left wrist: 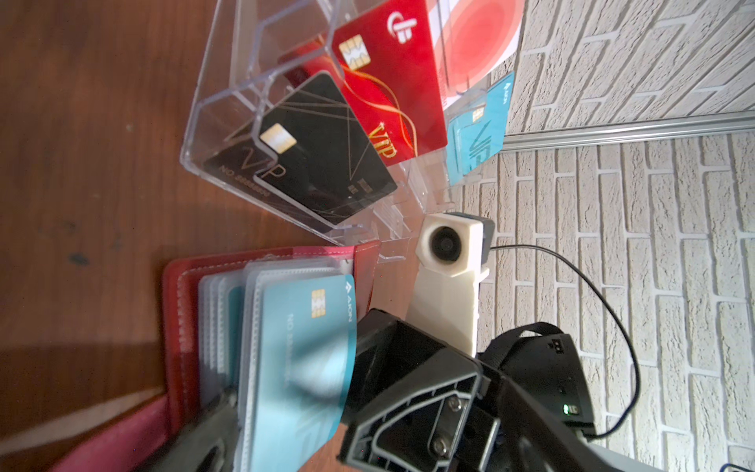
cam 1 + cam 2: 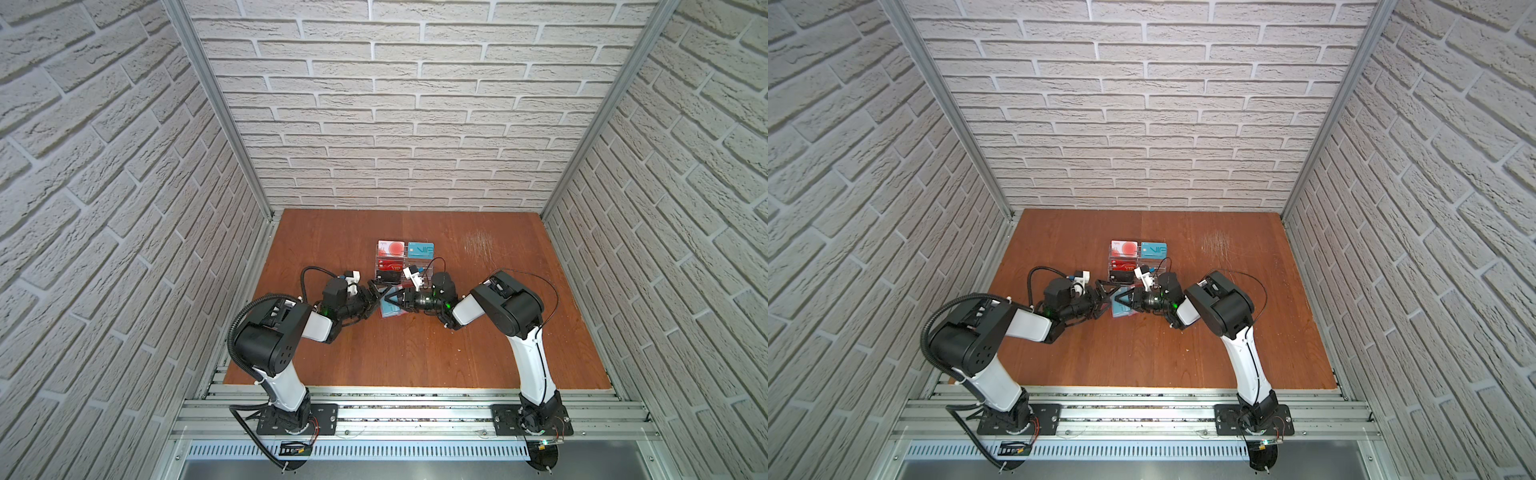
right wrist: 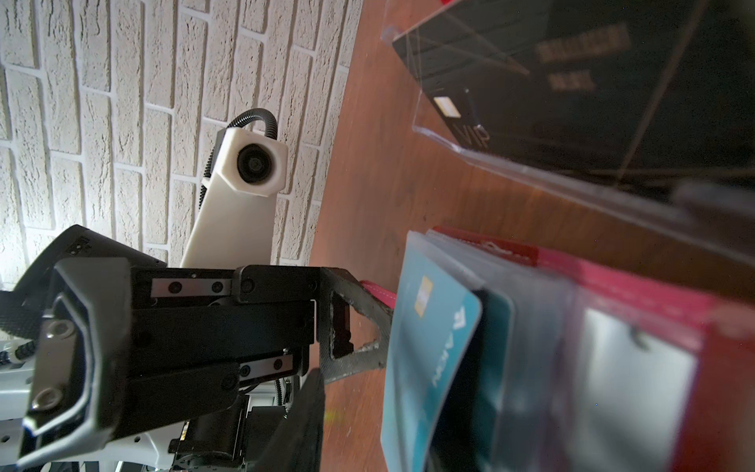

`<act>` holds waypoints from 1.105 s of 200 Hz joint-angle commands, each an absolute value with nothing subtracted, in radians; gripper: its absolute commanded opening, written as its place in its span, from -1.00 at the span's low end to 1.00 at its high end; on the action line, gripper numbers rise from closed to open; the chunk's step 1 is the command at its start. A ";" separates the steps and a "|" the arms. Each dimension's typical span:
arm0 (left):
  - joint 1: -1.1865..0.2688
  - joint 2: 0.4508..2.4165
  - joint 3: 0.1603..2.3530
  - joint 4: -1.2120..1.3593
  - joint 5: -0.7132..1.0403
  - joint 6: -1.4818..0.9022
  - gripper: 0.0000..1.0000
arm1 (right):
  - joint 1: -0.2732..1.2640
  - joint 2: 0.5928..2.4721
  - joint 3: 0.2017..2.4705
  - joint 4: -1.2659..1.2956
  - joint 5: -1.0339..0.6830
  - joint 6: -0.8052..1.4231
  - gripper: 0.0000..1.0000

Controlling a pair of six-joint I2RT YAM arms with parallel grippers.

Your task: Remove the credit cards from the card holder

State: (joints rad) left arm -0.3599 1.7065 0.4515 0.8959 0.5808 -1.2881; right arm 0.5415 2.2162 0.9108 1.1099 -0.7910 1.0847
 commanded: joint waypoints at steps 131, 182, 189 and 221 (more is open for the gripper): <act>-0.344 1.788 0.403 0.698 0.537 -1.281 0.96 | 0.539 2.174 0.849 1.314 -0.925 1.155 -0.35; -0.342 1.797 0.407 0.706 0.538 -1.285 0.96 | 0.525 2.166 0.834 1.340 -0.928 1.163 -0.36; -0.342 1.797 0.407 0.705 0.538 -1.285 0.96 | 0.524 2.164 0.833 1.340 -0.929 1.164 -0.36; -0.341 1.798 0.408 0.704 0.540 -1.282 0.96 | 0.514 2.155 0.825 1.335 -0.929 1.159 -0.36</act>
